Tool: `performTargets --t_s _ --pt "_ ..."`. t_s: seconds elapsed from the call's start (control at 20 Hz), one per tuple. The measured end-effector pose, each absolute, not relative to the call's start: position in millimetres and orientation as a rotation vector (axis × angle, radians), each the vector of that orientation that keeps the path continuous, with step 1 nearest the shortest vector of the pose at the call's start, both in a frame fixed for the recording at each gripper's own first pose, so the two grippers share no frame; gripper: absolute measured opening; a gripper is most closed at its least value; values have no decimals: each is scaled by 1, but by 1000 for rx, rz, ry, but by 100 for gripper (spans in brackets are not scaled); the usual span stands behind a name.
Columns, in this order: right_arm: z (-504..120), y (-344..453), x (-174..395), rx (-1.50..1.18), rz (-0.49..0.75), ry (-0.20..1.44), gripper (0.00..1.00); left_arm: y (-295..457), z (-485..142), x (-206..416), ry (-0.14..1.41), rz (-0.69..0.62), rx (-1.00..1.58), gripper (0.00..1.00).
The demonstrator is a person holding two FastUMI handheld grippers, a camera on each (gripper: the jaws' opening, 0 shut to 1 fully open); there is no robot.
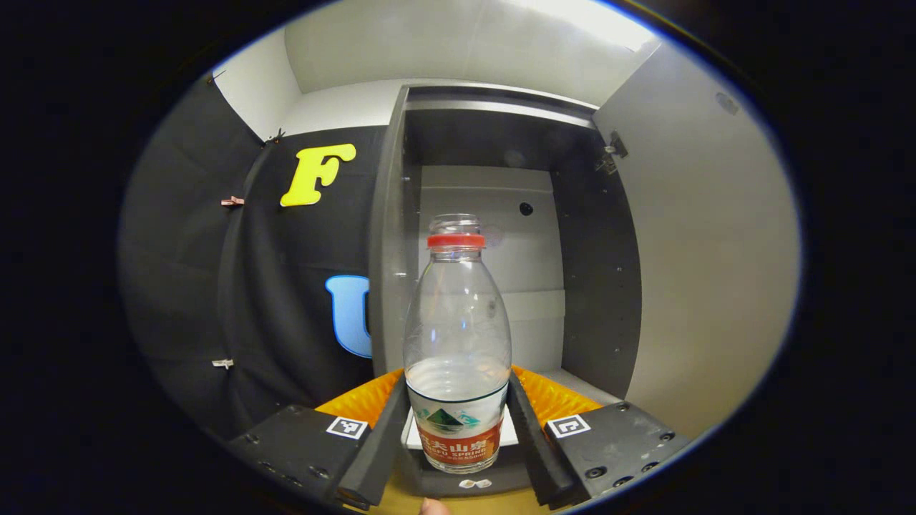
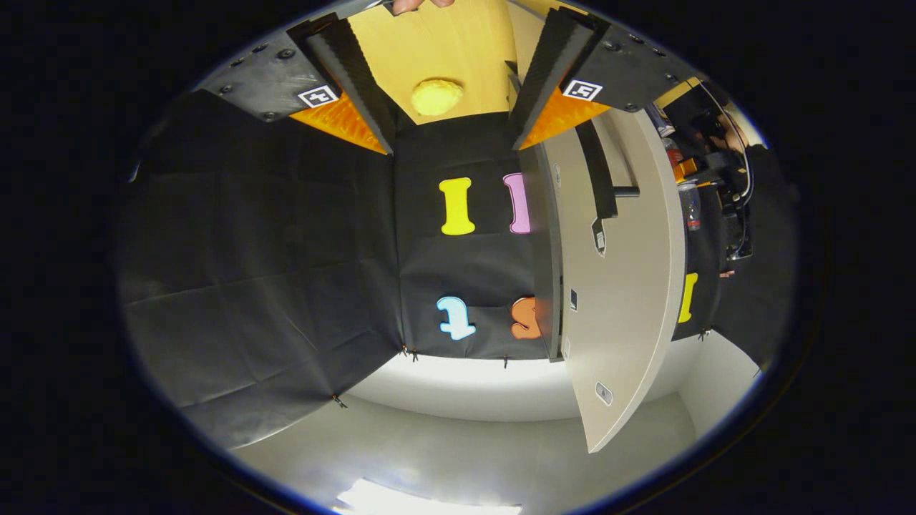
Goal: Open the cabinet door with the right hand, grasp the bottle in the cabinet with the left hand and place it on the coaster, then close the cabinet door with the right hand.
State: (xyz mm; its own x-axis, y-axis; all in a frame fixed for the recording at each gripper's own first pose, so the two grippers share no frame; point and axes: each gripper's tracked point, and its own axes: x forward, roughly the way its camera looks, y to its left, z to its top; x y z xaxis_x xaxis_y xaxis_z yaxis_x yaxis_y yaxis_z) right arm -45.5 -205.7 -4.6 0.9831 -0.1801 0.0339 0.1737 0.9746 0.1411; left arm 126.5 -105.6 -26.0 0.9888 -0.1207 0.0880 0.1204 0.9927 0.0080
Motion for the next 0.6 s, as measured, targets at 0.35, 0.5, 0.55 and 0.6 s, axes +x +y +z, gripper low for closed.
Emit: performTargets --t_s 0.35,0.5,0.55,0.6 --pt "8 -208 -42 115 -218 -88 97 -76 -75 60 -121 -136 21 76" --pt "9 -208 -42 98 -241 -92 97 -63 -108 38 -90 -132 -9 76" --pt "10 -207 -41 95 -247 -92 98 -57 -121 31 -76 -126 -17 76" --pt "11 -205 -42 91 -251 -94 98 -49 -136 21 -70 -117 -16 76"
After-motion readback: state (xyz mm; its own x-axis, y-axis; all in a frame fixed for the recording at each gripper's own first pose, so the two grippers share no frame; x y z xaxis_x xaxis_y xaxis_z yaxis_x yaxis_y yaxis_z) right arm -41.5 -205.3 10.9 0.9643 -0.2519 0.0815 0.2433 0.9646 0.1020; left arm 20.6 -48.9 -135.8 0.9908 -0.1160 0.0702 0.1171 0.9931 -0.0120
